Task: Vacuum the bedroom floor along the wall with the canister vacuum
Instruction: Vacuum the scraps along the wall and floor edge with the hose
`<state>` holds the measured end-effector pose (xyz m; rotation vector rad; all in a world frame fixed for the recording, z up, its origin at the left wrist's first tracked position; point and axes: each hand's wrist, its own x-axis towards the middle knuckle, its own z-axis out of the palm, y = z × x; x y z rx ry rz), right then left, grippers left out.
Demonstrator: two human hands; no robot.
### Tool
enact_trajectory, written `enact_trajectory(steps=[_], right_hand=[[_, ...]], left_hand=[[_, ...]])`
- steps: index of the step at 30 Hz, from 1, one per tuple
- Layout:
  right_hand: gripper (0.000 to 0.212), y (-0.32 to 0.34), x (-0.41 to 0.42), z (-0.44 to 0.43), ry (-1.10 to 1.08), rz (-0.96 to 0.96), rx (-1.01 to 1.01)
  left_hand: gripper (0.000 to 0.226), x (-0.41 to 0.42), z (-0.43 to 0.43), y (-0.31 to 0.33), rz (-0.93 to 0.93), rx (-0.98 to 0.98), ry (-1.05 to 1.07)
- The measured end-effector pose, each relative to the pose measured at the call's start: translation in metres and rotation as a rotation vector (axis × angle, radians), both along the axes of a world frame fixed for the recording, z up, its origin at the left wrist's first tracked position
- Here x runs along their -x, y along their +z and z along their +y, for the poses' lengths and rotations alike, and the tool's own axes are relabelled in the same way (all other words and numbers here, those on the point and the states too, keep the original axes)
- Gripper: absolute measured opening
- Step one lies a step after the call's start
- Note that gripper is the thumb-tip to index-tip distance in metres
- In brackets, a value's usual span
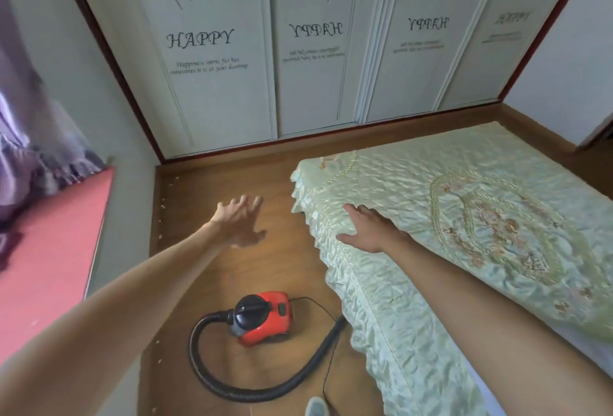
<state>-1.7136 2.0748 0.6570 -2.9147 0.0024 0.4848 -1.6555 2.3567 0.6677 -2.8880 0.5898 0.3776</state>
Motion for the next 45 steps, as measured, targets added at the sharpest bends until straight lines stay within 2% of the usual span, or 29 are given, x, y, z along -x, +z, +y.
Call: enact_trajectory(steps=[6,14,18,21,25,29,34,45], right_hand=[[0.079,-0.073,-0.052,-0.013,0.064,0.126,-0.077],[0.069,-0.185,-0.065,-0.014,0.146,0.318,-0.109],[0.067,-0.245,-0.059,-0.019,0.121,0.355,-0.108],[0.056,-0.296,-0.044,-0.024,0.091,0.403,-0.101],[0.064,-0.369,-0.013,-0.025,0.057,0.493,-0.089],[0.057,-0.442,0.012,-0.018,0.068,0.582,-0.079],[0.062,-0.531,0.029,-0.009,0.036,0.675,-0.098],[0.049,-0.689,0.033,0.026,0.054,0.726,-0.105]], left_hand=[[0.083,-0.032,-0.007,-0.05,0.084,-0.078,0.051],[0.076,-0.033,-0.032,-0.156,0.313,-0.078,0.128],[0.072,-0.02,-0.045,-0.226,0.456,-0.055,0.131],[0.076,-0.011,-0.052,-0.28,0.525,-0.067,0.106],[0.078,0.006,-0.053,-0.357,0.616,-0.068,0.091],[0.077,0.024,-0.04,-0.433,0.72,-0.087,0.115],[0.075,0.045,-0.014,-0.525,0.799,-0.104,0.115],[0.067,0.079,0.013,-0.696,0.918,-0.108,0.106]])
